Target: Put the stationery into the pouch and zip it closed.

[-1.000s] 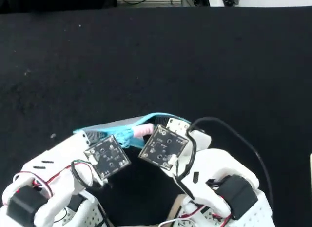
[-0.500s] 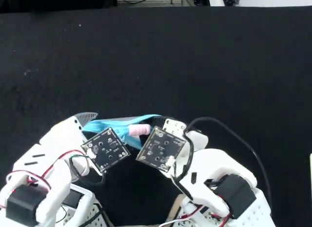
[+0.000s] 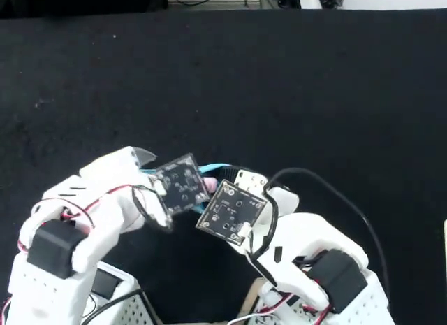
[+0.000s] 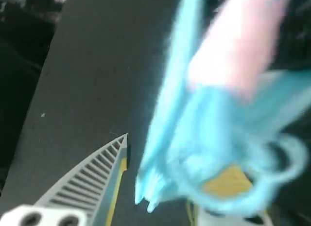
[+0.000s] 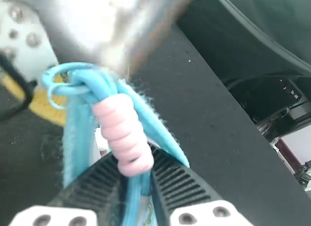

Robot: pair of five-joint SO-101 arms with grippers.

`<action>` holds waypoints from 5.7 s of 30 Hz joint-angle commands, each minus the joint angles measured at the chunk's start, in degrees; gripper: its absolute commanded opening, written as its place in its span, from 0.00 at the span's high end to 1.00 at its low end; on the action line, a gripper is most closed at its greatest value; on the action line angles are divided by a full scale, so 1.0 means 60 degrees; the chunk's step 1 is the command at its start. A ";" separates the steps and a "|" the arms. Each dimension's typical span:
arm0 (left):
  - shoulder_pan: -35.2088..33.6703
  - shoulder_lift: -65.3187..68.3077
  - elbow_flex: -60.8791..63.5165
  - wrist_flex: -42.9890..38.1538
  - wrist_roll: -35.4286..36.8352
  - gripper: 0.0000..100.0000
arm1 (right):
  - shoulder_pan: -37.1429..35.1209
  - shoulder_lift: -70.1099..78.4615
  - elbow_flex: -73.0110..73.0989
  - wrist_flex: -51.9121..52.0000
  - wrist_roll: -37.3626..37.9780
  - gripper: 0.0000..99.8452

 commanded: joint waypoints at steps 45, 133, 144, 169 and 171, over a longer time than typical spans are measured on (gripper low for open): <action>0.0725 -0.0498 0.2000 -0.0132 0.3941 0.90 | 0.1538 0.0593 0.0110 -0.0557 -0.2022 0.99; -0.0989 -0.5538 0.5165 -0.1201 0.5568 0.97 | 0.1187 -0.0418 0.0462 -0.3077 -0.1553 0.99; -0.0989 -0.5538 0.5165 -0.1158 0.5568 0.97 | 0.1582 -0.0418 0.1004 -0.4073 -0.1641 0.99; -0.0974 -0.5538 0.5165 -0.1143 0.5597 0.97 | 0.3018 0.3553 0.1297 -0.5143 -0.1612 0.99; -0.0974 -0.5538 0.5165 -0.1158 0.5597 0.97 | 0.3018 0.3875 0.1458 -0.5289 -0.1597 0.99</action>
